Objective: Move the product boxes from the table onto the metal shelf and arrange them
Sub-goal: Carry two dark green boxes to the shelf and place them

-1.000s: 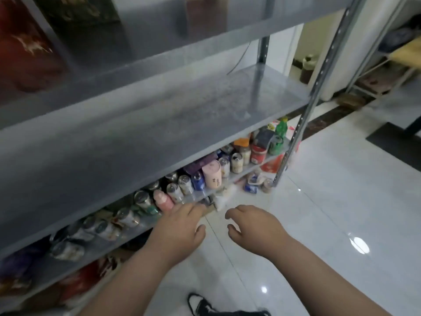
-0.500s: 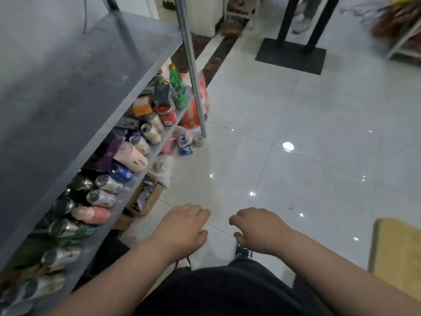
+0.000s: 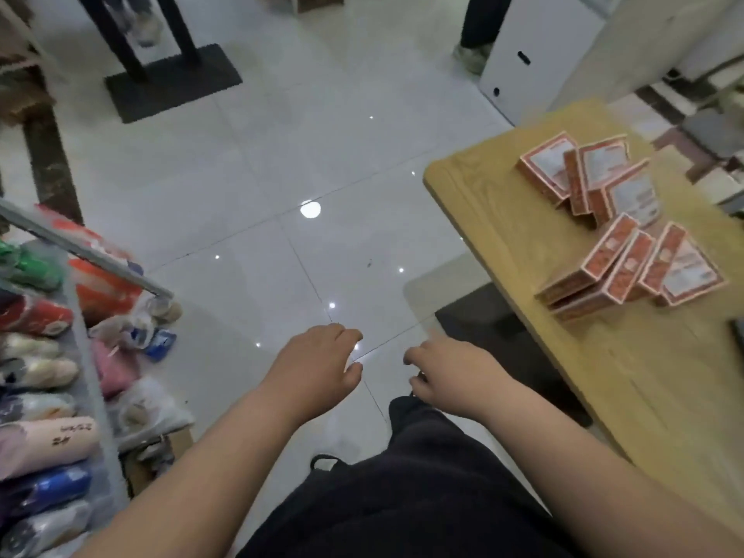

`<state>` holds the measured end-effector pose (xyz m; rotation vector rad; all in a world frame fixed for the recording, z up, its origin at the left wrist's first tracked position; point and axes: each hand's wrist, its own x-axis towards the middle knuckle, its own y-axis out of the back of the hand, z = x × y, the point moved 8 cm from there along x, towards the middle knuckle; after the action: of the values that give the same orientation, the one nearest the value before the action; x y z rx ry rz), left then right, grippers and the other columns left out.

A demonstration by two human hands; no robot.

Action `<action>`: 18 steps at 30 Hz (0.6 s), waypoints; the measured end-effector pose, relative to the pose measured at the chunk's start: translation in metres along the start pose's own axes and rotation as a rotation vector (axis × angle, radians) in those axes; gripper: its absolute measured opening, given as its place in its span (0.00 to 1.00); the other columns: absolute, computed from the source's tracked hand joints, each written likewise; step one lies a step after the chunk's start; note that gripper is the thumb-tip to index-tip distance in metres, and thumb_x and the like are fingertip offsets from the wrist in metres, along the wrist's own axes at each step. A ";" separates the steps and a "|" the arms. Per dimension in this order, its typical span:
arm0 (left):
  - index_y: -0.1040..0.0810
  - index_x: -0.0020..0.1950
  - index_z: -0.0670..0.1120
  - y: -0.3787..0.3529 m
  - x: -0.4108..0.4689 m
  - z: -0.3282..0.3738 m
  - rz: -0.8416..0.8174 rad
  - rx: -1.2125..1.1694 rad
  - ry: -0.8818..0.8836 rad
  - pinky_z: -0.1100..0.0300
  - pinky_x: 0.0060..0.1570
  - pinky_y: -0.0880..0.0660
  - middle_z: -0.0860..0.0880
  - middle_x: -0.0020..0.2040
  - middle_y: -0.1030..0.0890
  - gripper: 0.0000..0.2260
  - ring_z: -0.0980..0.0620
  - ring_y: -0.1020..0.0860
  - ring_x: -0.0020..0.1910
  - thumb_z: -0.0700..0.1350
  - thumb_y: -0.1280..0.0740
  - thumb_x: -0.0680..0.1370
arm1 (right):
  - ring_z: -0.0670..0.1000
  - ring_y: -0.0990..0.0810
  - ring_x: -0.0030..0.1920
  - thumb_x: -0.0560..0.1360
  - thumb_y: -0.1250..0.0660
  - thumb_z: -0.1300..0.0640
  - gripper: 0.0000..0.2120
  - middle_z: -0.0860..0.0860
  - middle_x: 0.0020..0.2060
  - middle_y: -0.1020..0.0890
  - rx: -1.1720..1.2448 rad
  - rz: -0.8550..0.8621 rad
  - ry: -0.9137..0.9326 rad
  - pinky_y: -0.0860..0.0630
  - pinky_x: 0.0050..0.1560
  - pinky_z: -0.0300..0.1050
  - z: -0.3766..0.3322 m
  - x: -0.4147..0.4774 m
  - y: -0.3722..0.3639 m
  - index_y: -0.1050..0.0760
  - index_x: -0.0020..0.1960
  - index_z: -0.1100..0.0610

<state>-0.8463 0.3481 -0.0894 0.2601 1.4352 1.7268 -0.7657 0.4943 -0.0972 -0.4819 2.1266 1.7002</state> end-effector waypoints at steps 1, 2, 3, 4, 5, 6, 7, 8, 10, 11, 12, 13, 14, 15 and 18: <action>0.32 0.74 0.53 -0.001 0.005 0.013 -0.015 0.020 -0.037 0.55 0.60 0.29 0.54 0.67 0.26 0.21 0.50 0.27 0.64 0.55 0.42 0.81 | 0.54 0.21 0.55 0.81 0.43 0.48 0.18 0.49 0.59 0.21 0.018 0.009 -0.043 0.21 0.49 0.51 0.013 -0.012 -0.004 0.28 0.69 0.49; 0.33 0.74 0.53 -0.001 0.010 0.027 -0.021 0.037 -0.071 0.55 0.59 0.28 0.54 0.67 0.26 0.21 0.51 0.27 0.64 0.55 0.42 0.81 | 0.54 0.21 0.56 0.81 0.43 0.47 0.19 0.49 0.60 0.21 0.042 0.024 -0.086 0.20 0.50 0.53 0.026 -0.025 -0.006 0.29 0.70 0.48; 0.33 0.73 0.53 -0.001 0.016 0.042 -0.025 0.057 -0.099 0.55 0.59 0.28 0.54 0.67 0.26 0.21 0.51 0.27 0.64 0.55 0.42 0.81 | 0.54 0.20 0.56 0.81 0.43 0.47 0.19 0.48 0.61 0.21 0.067 0.049 -0.127 0.20 0.50 0.52 0.041 -0.037 -0.008 0.29 0.71 0.48; 0.33 0.73 0.53 -0.001 0.021 0.057 -0.024 0.074 -0.126 0.55 0.58 0.27 0.55 0.67 0.26 0.21 0.51 0.27 0.64 0.55 0.42 0.81 | 0.54 0.20 0.56 0.81 0.43 0.46 0.20 0.48 0.62 0.21 0.090 0.078 -0.165 0.20 0.50 0.51 0.055 -0.048 -0.010 0.30 0.71 0.48; 0.33 0.73 0.53 -0.001 0.027 0.073 -0.025 0.086 -0.148 0.55 0.58 0.27 0.55 0.67 0.26 0.21 0.51 0.27 0.64 0.55 0.42 0.81 | 0.53 0.20 0.57 0.81 0.43 0.46 0.20 0.48 0.62 0.21 0.111 0.103 -0.195 0.21 0.50 0.51 0.068 -0.059 -0.012 0.30 0.72 0.48; 0.32 0.73 0.53 0.000 0.033 0.088 -0.023 0.091 -0.166 0.55 0.57 0.27 0.55 0.68 0.26 0.21 0.51 0.27 0.64 0.55 0.42 0.81 | 0.53 0.20 0.56 0.81 0.43 0.46 0.21 0.48 0.62 0.21 0.129 0.119 -0.219 0.20 0.49 0.50 0.081 -0.070 -0.014 0.30 0.72 0.48; 0.32 0.73 0.54 -0.001 0.039 0.104 -0.026 0.099 -0.181 0.55 0.57 0.27 0.55 0.68 0.27 0.21 0.51 0.27 0.65 0.55 0.42 0.81 | 0.52 0.20 0.56 0.81 0.42 0.46 0.21 0.48 0.62 0.20 0.146 0.131 -0.239 0.20 0.49 0.50 0.094 -0.079 -0.016 0.30 0.72 0.48; 0.32 0.73 0.54 -0.002 0.046 0.120 -0.028 0.109 -0.198 0.56 0.56 0.27 0.55 0.69 0.27 0.21 0.51 0.28 0.65 0.55 0.42 0.81 | 0.52 0.20 0.56 0.81 0.42 0.46 0.21 0.49 0.61 0.20 0.163 0.140 -0.259 0.20 0.49 0.50 0.108 -0.089 -0.017 0.30 0.72 0.48; 0.32 0.73 0.54 -0.004 0.060 0.149 -0.032 0.129 -0.223 0.56 0.55 0.27 0.55 0.69 0.27 0.20 0.52 0.28 0.65 0.55 0.42 0.81 | 0.52 0.20 0.57 0.80 0.42 0.46 0.21 0.49 0.61 0.20 0.190 0.151 -0.290 0.21 0.49 0.50 0.139 -0.105 -0.020 0.29 0.71 0.49; 0.32 0.73 0.55 -0.006 0.067 0.163 -0.031 0.135 -0.226 0.56 0.55 0.26 0.55 0.69 0.27 0.20 0.52 0.28 0.64 0.55 0.42 0.81 | 0.53 0.21 0.57 0.80 0.42 0.46 0.20 0.49 0.61 0.20 0.193 0.153 -0.302 0.23 0.46 0.49 0.155 -0.112 -0.021 0.28 0.71 0.49; 0.32 0.73 0.55 -0.007 0.074 0.177 -0.027 0.137 -0.226 0.56 0.55 0.26 0.55 0.69 0.27 0.20 0.52 0.28 0.64 0.55 0.41 0.81 | 0.53 0.21 0.56 0.81 0.42 0.47 0.20 0.49 0.60 0.21 0.195 0.150 -0.315 0.26 0.43 0.47 0.171 -0.119 -0.022 0.28 0.70 0.49; 0.32 0.73 0.55 -0.008 0.081 0.190 -0.025 0.135 -0.224 0.56 0.55 0.26 0.55 0.69 0.27 0.20 0.52 0.27 0.64 0.55 0.41 0.81 | 0.53 0.21 0.54 0.81 0.42 0.47 0.19 0.49 0.58 0.20 0.200 0.145 -0.325 0.29 0.41 0.46 0.187 -0.126 -0.022 0.27 0.69 0.49; 0.32 0.73 0.55 -0.010 0.087 0.205 -0.022 0.132 -0.222 0.56 0.55 0.26 0.55 0.69 0.27 0.20 0.52 0.27 0.64 0.55 0.41 0.81 | 0.54 0.21 0.53 0.81 0.42 0.47 0.18 0.50 0.57 0.20 0.212 0.140 -0.336 0.30 0.40 0.46 0.203 -0.133 -0.023 0.27 0.68 0.49; 0.32 0.73 0.55 -0.013 0.094 0.219 -0.023 0.133 -0.221 0.56 0.56 0.26 0.55 0.69 0.27 0.20 0.52 0.27 0.65 0.55 0.41 0.81 | 0.54 0.21 0.53 0.80 0.42 0.47 0.18 0.50 0.57 0.20 0.226 0.137 -0.347 0.30 0.40 0.46 0.219 -0.141 -0.024 0.27 0.68 0.49; 0.33 0.74 0.55 -0.023 0.112 0.262 -0.019 0.135 -0.226 0.58 0.56 0.27 0.55 0.70 0.27 0.20 0.53 0.27 0.65 0.55 0.41 0.81 | 0.55 0.22 0.58 0.80 0.41 0.46 0.18 0.51 0.61 0.20 0.251 0.137 -0.377 0.24 0.46 0.49 0.265 -0.162 -0.025 0.28 0.69 0.49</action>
<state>-0.7377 0.6115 -0.0651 0.4974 1.3827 1.5339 -0.5921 0.7534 -0.0922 0.0557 2.0834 1.4257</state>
